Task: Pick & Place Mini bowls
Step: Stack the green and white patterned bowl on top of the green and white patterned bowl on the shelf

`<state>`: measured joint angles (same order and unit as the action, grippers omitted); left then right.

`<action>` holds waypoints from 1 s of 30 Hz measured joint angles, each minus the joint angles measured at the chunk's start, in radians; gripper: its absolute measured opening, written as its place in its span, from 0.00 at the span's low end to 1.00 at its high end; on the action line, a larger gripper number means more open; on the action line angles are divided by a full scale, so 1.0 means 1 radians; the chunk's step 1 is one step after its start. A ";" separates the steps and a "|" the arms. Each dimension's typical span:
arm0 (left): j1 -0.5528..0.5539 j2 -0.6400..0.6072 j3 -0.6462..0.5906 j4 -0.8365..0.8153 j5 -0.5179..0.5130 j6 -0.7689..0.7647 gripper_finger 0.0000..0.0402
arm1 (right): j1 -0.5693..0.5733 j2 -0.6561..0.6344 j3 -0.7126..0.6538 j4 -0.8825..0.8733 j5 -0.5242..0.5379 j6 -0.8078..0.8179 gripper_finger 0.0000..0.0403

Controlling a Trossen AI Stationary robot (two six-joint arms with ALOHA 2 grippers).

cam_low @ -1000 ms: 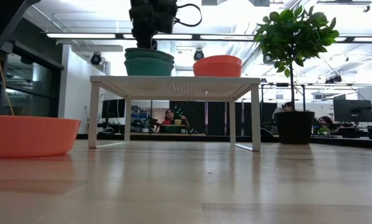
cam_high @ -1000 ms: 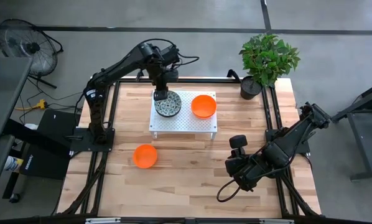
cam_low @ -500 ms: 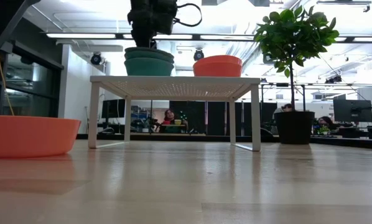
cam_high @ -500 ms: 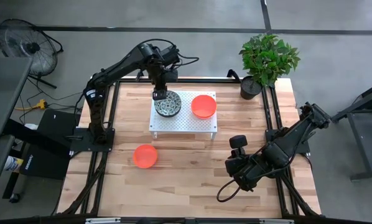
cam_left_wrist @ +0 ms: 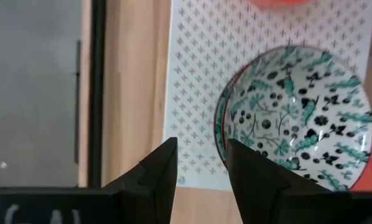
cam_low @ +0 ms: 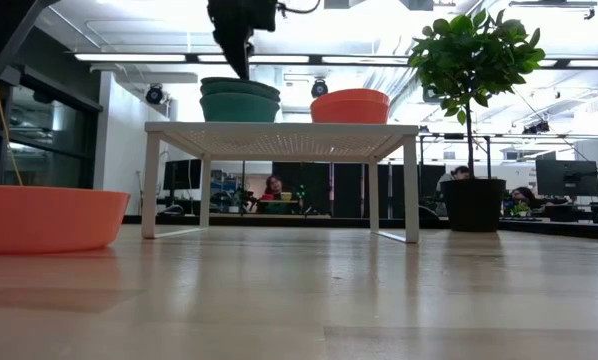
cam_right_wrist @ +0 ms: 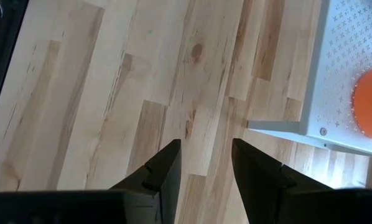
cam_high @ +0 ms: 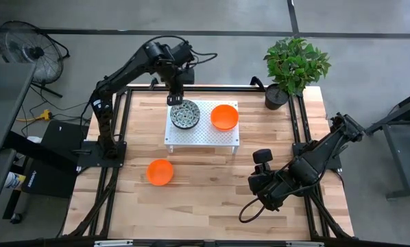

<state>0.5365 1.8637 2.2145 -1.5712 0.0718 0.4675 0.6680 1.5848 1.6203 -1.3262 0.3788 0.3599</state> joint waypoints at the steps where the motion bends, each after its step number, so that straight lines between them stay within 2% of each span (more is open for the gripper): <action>1: 0.000 0.000 0.017 0.000 -0.001 0.001 0.33 | 0.000 0.000 0.000 0.000 0.000 0.001 0.32; 8: 0.000 -0.015 0.069 0.001 -0.008 0.082 0.31 | 0.000 0.000 0.000 0.000 0.000 0.002 0.32; 11: -0.009 -0.051 0.070 0.000 -0.037 0.111 0.24 | 0.000 0.000 0.000 0.000 0.000 0.002 0.32; 16: -0.023 -0.096 0.069 0.000 -0.079 0.128 0.04 | 0.000 0.000 0.000 0.000 0.001 -0.001 0.32; 21: -0.053 -0.147 0.037 0.001 -0.082 0.132 0.03 | 0.000 0.000 0.000 0.000 0.004 0.002 0.32; 24: -0.080 -0.195 -0.057 0.044 -0.082 0.133 0.01 | 0.000 0.000 0.000 -0.001 0.004 0.015 0.32; 26: -0.082 -0.243 -0.163 0.111 -0.077 0.134 0.01 | 0.000 0.000 0.000 -0.001 0.003 0.029 0.32; 30: -0.078 -0.377 -0.420 0.307 0.006 0.143 0.00 | 0.001 0.000 0.000 -0.001 -0.004 0.050 0.32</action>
<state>0.4587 1.4871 1.7948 -1.2642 0.0777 0.6107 0.6693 1.5848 1.6203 -1.3270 0.3747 0.4103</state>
